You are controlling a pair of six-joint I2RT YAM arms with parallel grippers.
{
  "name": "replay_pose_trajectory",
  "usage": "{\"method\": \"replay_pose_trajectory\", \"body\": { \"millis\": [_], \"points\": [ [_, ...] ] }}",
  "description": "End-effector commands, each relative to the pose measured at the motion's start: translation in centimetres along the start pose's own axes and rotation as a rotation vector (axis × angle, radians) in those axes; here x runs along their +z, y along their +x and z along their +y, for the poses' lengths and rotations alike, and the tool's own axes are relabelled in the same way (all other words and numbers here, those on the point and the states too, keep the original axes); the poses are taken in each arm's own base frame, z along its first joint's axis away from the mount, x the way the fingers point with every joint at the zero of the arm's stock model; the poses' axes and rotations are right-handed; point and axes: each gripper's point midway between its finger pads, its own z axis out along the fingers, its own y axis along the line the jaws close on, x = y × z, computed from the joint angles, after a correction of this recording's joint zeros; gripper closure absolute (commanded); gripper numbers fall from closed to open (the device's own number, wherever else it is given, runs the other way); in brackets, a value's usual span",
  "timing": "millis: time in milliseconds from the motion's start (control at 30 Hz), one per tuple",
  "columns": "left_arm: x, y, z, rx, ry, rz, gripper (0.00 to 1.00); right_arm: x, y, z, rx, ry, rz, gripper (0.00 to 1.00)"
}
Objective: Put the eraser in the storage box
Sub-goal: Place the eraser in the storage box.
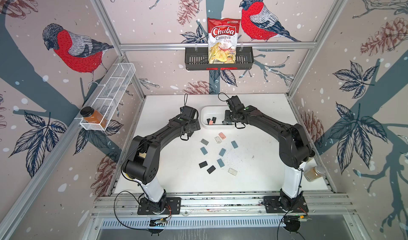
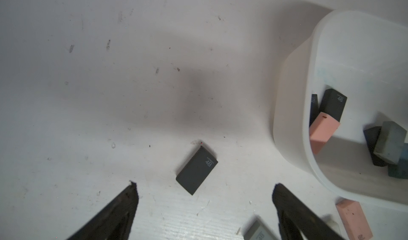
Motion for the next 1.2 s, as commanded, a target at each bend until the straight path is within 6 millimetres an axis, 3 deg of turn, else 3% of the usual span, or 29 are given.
{"method": "replay_pose_trajectory", "body": {
  "millis": [0, 333, 667, 1167],
  "points": [
    [0.2, 0.5, -0.1, 0.058, 0.019, 0.015, 0.04, 0.8, 0.3, 0.1, 0.005, -0.016, 0.033, 0.79],
    [3.3, 2.4, 0.8, 0.195, -0.049, 0.098, 0.06, 2.0, -0.1, 0.6, 0.011, -0.029, 0.055, 0.77],
    [4.1, 2.5, 1.6, 0.285, -0.092, 0.103, 0.07, 2.8, 0.0, 0.9, 0.01, -0.023, 0.075, 0.73],
    [5.3, 2.4, 1.8, 0.334, -0.116, 0.117, 0.11, 3.1, 0.2, 0.6, 0.018, -0.011, 0.078, 0.57]
  ]
}}
